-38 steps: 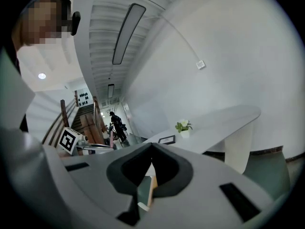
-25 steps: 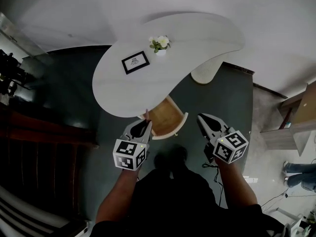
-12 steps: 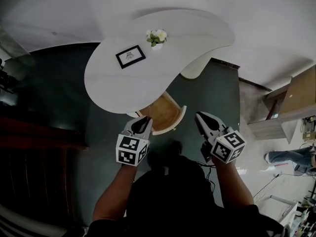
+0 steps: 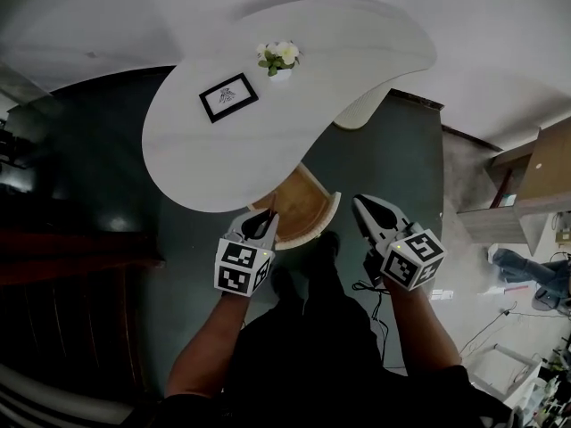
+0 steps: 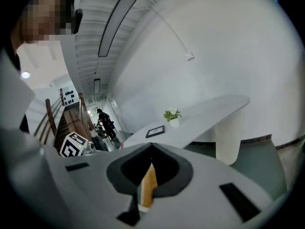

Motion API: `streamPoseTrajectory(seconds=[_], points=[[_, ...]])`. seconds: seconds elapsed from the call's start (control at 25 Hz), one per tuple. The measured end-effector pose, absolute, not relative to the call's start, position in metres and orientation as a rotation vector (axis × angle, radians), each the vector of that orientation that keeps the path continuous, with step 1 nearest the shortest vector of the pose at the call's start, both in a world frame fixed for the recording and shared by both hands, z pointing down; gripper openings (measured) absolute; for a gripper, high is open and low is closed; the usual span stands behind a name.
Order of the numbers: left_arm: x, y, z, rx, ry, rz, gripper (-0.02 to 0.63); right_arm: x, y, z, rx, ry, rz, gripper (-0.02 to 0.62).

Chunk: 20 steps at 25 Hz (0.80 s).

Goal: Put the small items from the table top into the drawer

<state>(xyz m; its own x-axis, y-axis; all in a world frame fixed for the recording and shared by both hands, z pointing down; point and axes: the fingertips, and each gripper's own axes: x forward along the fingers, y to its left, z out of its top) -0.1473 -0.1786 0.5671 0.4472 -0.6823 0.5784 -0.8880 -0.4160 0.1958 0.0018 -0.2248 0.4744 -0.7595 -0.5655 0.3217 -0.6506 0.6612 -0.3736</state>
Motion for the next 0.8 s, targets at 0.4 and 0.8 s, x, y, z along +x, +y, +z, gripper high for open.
streamPoseTrajectory(seconds=[0.4, 0.8], points=[[-0.112, -0.215, 0.617, 2.189, -1.185, 0.738, 0.046, 0.013, -0.278, 0.521, 0.971, -2.678, 0.824, -0.007], [-0.087, -0.221, 0.682, 2.128, -1.061, 0.907, 0.046, 0.029, -0.296, 0.546, 0.936, -2.639, 0.86, -0.006]])
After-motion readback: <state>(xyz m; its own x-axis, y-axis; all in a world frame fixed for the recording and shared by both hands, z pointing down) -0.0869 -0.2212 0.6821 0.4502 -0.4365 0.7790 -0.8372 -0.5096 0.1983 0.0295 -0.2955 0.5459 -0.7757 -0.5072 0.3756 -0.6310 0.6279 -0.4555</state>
